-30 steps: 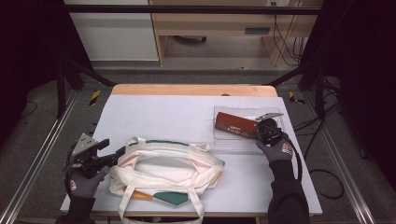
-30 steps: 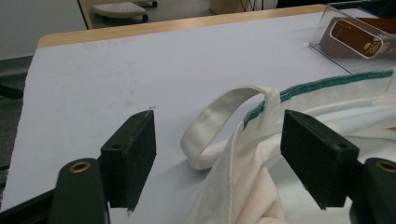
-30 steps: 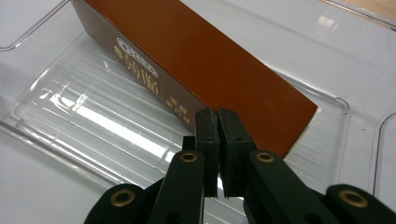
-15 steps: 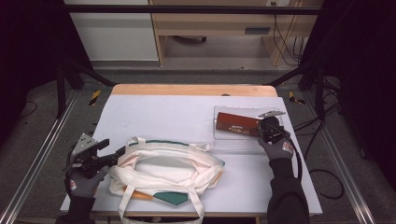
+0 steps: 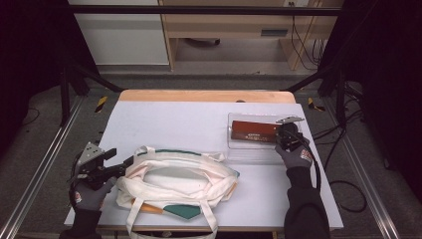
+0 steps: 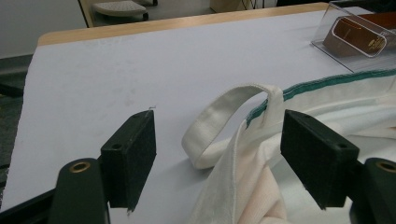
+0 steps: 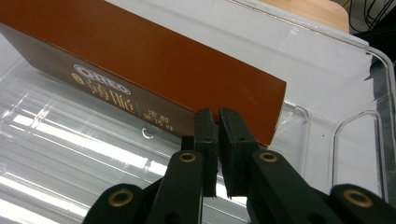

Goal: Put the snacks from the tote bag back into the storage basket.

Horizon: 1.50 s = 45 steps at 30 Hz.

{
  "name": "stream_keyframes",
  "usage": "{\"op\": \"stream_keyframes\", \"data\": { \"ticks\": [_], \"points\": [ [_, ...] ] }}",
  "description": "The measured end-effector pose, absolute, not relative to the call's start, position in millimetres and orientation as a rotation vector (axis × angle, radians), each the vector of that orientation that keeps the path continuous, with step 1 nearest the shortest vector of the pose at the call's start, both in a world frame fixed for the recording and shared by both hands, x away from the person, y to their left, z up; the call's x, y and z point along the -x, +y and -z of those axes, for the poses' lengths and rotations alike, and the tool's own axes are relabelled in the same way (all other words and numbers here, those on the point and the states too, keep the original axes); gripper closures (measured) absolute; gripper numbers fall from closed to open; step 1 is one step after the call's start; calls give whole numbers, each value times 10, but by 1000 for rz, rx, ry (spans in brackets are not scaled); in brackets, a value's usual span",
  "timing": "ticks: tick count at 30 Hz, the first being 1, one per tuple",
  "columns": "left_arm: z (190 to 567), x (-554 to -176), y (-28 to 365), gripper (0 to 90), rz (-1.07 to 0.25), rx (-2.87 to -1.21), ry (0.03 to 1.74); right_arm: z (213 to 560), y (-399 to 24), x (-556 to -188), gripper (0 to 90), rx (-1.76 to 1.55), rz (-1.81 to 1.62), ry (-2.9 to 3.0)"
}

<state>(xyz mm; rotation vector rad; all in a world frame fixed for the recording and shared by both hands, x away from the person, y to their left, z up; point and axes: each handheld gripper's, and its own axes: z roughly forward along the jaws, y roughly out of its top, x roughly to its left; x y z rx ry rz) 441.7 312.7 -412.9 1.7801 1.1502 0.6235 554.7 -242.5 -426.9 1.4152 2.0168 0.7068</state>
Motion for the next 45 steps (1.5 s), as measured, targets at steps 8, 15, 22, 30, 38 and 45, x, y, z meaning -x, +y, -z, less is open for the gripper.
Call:
{"op": "stream_keyframes", "data": {
  "ticks": [8, 15, 22, 30, 38, 45],
  "points": [
    [4133, -4420, 3125, 263, -622, -1781, 1151, 4251, -2450, -5555, 862, -1426, -702, 1995],
    [4139, -4424, 3124, 263, -621, -1780, 1153, 4251, -2459, -5571, 858, -1428, -688, 1983],
    [4140, -4424, 3127, 263, -621, -1780, 1154, 4249, -2464, -5577, 854, -1432, -691, 1973],
    [4120, -4407, 3142, 263, -624, -1773, 1148, 4167, -2460, -5494, 772, -1394, -738, 1948],
    [4103, -4387, 3157, 258, -631, -1759, 1141, 3955, -2481, -5246, 564, -1336, -911, 1919],
    [4107, -4361, 3195, 257, -641, -1747, 1132, 3825, -2468, -4965, 406, -1252, -1007, 1843]
  ]
}}
